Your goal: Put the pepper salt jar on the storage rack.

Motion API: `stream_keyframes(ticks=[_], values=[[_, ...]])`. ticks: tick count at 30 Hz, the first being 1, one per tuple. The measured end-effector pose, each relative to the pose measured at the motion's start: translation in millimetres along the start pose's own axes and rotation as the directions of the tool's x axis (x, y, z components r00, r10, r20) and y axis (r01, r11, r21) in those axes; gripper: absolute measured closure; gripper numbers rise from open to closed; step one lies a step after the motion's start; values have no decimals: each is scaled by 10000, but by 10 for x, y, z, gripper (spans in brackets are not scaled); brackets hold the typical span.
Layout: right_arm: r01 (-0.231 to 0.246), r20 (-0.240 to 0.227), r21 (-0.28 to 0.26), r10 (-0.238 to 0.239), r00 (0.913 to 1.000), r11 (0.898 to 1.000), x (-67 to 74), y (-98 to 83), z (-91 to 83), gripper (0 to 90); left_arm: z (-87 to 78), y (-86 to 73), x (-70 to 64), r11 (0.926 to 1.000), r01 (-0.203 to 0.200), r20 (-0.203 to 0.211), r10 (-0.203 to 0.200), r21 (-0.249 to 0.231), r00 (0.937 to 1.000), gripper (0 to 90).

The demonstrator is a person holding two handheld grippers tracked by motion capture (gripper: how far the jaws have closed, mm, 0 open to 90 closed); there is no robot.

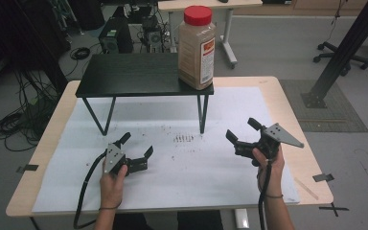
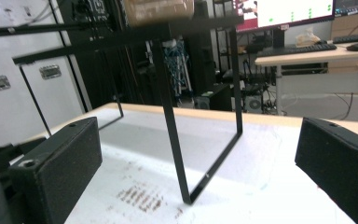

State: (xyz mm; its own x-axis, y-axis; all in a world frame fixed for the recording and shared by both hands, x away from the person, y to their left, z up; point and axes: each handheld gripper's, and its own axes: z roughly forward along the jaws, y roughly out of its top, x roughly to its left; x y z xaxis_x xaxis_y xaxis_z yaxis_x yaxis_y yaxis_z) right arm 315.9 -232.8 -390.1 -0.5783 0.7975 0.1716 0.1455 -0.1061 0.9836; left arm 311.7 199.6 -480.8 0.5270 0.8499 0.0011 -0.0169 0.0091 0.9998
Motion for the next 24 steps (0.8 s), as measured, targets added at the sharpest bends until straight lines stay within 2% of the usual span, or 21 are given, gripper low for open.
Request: stream_keyframes(ticks=[10, 24], values=[[-109, 295, 343, 99, 9995, 9994, -4, -287, 12, 0, -1, 0, -1, 10000, -12, -13, 12, 3, 10000, 3], [-265, 348, 461, 250, 9991, 9986, -28, -473, 52, 0, -2, -1, -4, 10000, -61, -13, 61, -13, 10000, 2]])
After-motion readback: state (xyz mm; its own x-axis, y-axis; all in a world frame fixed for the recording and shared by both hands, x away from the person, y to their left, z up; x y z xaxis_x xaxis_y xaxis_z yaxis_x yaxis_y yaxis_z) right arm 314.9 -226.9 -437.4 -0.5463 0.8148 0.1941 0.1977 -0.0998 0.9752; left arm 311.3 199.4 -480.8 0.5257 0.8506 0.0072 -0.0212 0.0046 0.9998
